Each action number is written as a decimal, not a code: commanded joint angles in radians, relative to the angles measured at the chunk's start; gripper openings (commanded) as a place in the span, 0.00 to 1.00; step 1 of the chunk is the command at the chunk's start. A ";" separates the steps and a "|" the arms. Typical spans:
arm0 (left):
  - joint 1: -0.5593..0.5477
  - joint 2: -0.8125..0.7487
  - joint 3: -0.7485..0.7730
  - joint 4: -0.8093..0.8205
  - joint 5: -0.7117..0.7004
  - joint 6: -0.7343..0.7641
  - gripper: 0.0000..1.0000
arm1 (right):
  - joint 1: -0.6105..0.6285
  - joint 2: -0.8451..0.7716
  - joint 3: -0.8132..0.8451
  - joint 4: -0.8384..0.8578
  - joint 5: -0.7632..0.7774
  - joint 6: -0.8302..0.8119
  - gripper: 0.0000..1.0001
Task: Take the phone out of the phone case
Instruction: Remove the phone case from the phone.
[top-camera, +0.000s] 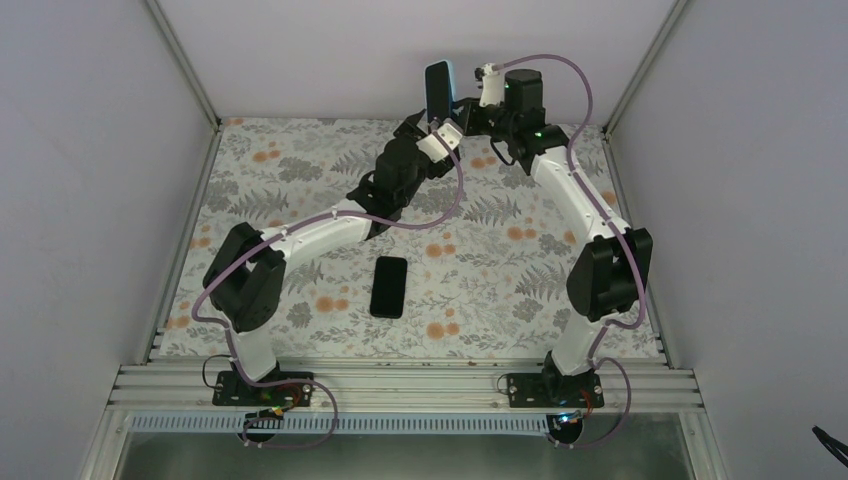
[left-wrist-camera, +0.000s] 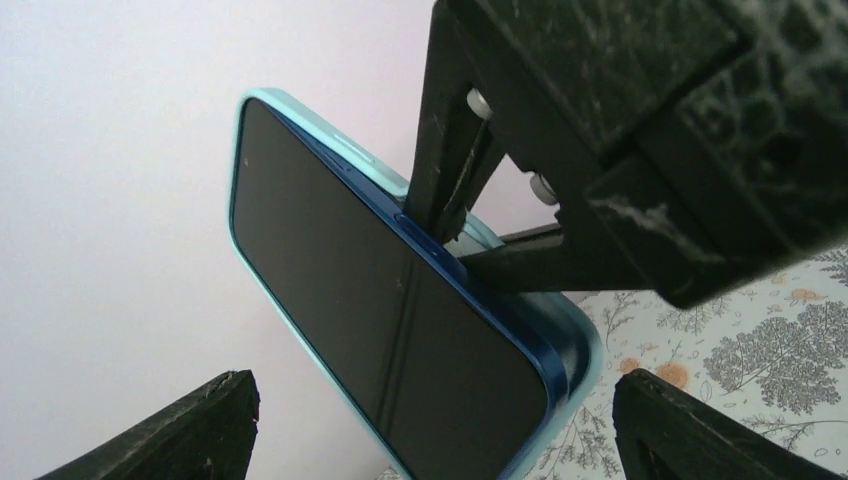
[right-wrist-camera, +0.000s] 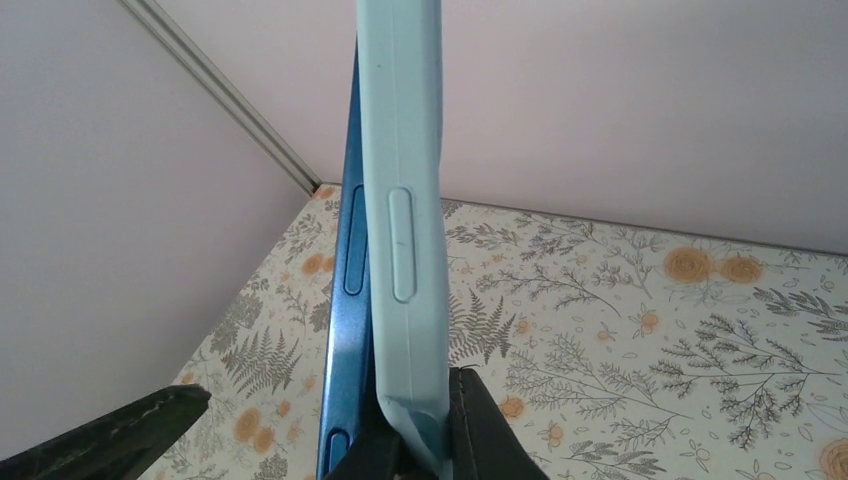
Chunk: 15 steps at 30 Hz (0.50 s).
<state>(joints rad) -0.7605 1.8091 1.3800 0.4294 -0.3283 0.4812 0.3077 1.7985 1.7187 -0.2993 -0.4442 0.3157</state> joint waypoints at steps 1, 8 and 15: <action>-0.002 -0.036 -0.007 0.023 0.007 -0.013 0.88 | 0.010 -0.062 -0.001 0.089 -0.019 0.000 0.03; -0.003 -0.069 -0.042 0.062 0.004 -0.034 0.87 | 0.010 -0.079 -0.032 0.104 -0.019 -0.008 0.03; -0.004 -0.045 -0.007 0.033 -0.012 -0.014 0.88 | 0.010 -0.073 -0.024 0.107 -0.043 0.001 0.03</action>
<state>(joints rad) -0.7605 1.7721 1.3468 0.4473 -0.3325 0.4698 0.3084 1.7771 1.6855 -0.2817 -0.4553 0.3153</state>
